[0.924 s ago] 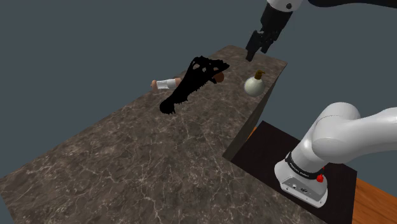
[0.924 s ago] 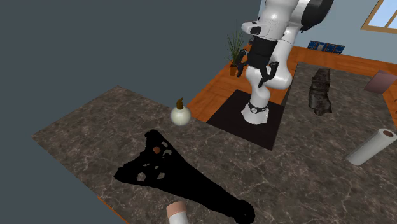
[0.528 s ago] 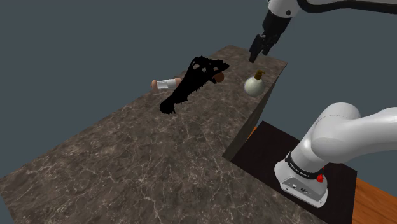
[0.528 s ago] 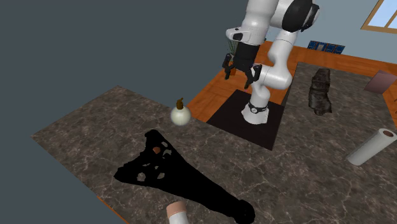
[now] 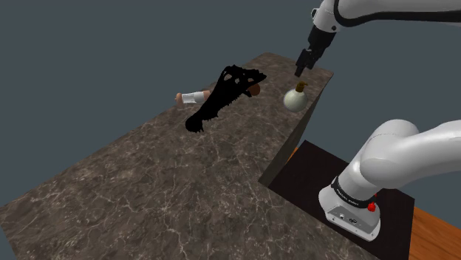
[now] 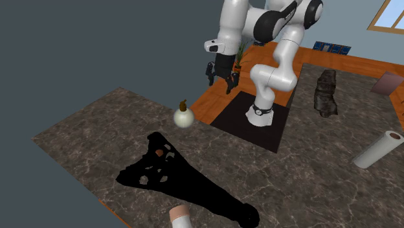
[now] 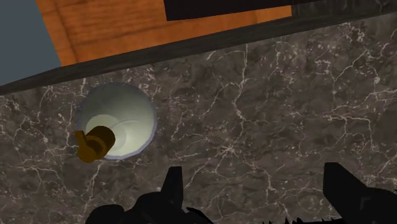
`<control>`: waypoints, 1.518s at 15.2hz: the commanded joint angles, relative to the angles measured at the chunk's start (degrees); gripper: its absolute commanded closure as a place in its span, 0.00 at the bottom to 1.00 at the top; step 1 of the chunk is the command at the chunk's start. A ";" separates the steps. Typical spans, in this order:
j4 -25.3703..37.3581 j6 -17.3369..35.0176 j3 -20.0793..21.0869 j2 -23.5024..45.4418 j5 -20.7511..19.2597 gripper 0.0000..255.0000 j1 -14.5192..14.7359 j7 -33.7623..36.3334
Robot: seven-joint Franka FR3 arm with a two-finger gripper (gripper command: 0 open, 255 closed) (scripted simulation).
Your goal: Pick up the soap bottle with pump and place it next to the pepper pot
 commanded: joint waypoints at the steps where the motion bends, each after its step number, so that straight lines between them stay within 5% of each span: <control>1: -0.02 2.48 -2.96 2.66 -0.66 0.00 -0.23 -2.97; 9: 3.50 10.08 -14.87 15.10 -0.29 0.00 0.24 -15.74; 16: 10.41 15.33 -25.60 30.52 7.23 0.00 2.72 -30.16; 23: 8.83 20.32 -27.13 35.22 10.81 0.00 3.25 -33.54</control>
